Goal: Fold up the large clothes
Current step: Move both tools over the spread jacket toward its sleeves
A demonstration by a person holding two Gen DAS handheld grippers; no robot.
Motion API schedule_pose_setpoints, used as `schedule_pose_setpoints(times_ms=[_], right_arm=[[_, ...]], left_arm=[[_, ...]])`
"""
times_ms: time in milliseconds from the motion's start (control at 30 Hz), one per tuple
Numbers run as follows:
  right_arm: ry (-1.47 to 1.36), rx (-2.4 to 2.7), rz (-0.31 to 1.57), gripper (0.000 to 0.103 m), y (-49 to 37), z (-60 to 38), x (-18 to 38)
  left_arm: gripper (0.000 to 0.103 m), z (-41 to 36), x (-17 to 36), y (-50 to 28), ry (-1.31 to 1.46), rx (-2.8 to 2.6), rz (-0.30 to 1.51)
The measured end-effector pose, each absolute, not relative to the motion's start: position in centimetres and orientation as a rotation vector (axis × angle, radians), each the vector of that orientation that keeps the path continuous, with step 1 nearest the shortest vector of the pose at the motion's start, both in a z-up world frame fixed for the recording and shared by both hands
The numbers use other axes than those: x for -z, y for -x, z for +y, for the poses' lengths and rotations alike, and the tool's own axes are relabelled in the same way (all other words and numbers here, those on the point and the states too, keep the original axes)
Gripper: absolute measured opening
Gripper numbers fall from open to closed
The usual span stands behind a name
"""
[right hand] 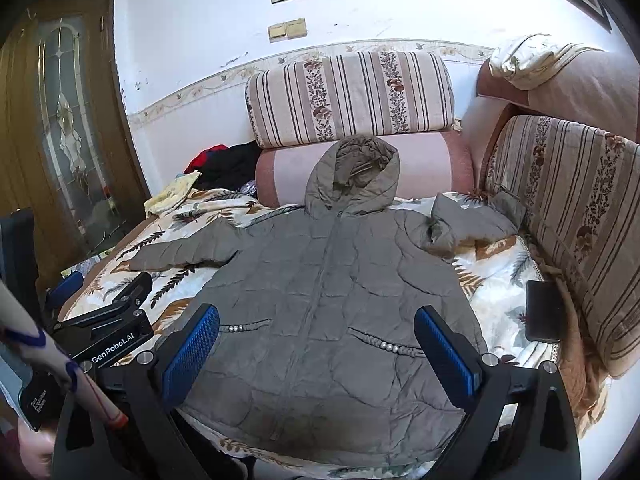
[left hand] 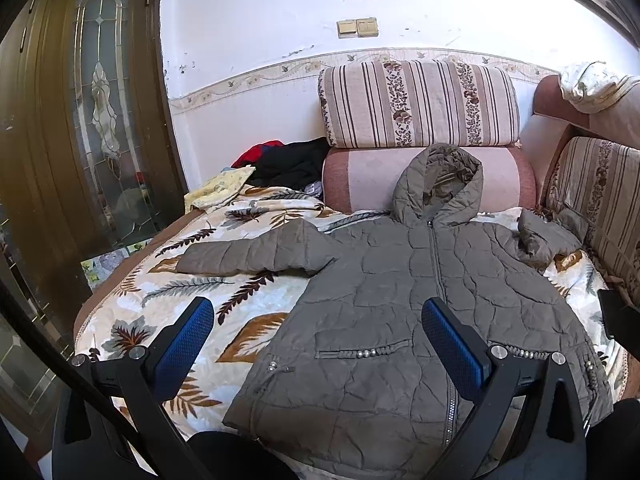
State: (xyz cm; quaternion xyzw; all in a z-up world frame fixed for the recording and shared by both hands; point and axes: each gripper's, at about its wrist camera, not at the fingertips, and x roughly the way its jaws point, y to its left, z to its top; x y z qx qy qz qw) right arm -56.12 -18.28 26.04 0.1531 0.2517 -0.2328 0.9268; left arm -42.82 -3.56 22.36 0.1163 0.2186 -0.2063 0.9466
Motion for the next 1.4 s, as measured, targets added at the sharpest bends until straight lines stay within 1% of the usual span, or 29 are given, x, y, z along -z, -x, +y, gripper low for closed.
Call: schedule_pose_setpoints(times_ms=[833, 1400], right_arm=[[-0.341, 0.470, 0.598, 0.101, 53.8, -19.1, -23.7], [-0.373, 0.493, 0.674, 0.101, 51.4, -21.7, -21.2]], left_arm=[[0.103, -3.5, -21.0, 41.7, -0.254, 0.415, 0.497], [0.103, -6.1, -18.4, 39.0, -0.288, 0.423, 0.569]])
